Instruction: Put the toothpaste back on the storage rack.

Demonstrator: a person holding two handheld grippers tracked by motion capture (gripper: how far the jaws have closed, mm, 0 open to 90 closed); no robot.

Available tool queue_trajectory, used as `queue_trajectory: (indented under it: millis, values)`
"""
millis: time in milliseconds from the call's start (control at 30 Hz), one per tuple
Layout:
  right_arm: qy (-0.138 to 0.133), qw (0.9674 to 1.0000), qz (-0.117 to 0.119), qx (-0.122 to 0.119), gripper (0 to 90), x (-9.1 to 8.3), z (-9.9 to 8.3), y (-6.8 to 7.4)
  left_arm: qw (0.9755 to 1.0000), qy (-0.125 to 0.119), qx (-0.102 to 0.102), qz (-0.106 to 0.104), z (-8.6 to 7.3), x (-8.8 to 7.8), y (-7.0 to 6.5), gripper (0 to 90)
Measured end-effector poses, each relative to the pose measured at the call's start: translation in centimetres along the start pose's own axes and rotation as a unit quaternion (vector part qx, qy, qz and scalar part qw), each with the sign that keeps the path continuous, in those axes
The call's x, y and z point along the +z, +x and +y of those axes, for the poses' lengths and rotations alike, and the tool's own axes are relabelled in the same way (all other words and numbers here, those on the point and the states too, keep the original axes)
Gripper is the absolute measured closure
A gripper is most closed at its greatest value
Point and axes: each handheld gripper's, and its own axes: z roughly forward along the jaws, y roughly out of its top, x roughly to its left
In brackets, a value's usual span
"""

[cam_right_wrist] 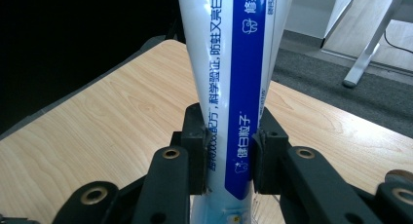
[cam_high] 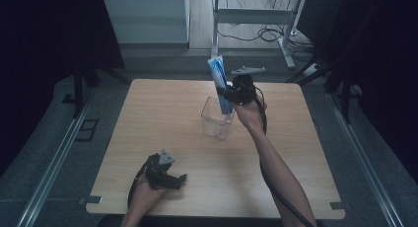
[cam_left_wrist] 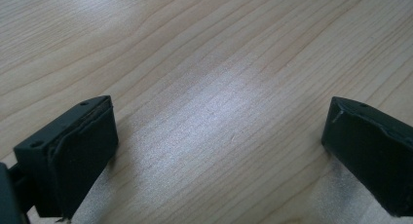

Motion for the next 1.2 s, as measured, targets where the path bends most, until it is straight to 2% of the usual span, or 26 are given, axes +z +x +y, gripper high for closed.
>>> queue_trajectory:
  millis: [167, 400, 600, 867, 1067, 1200]
  values:
    - [0.002, 1.0000, -0.004, -0.001, 71.4, 0.7, -0.4, -0.3, 1.0000, -0.001, -0.001, 0.000, 0.0, 0.0, 0.0, 0.0]
    - [0.003, 0.9998, -0.011, -0.014, 71.3, 1.6, -1.0, -0.5, 1.0000, 0.000, 0.000, 0.000, 0.0, 0.0, 0.0, 0.0]
    - [0.006, 0.9998, -0.009, -0.017, 71.4, 2.2, -1.7, -0.8, 1.0000, 0.001, -0.001, -0.001, 0.0, 0.0, 0.0, 0.0]
    - [0.020, 0.9995, -0.004, -0.026, 71.2, 3.3, -3.0, -0.8, 1.0000, 0.000, 0.000, 0.000, 0.0, 0.0, 0.0, 0.0]
    - [0.029, 0.9994, 0.001, -0.020, 71.1, 3.8, -3.9, -1.0, 1.0000, -0.001, 0.000, 0.000, 0.0, 0.0, 0.0, 0.0]
    - [0.040, 0.9988, 0.004, -0.026, 71.0, 4.3, -4.4, -1.0, 1.0000, -0.001, 0.001, 0.000, 0.0, 0.0, 0.0, 0.0]
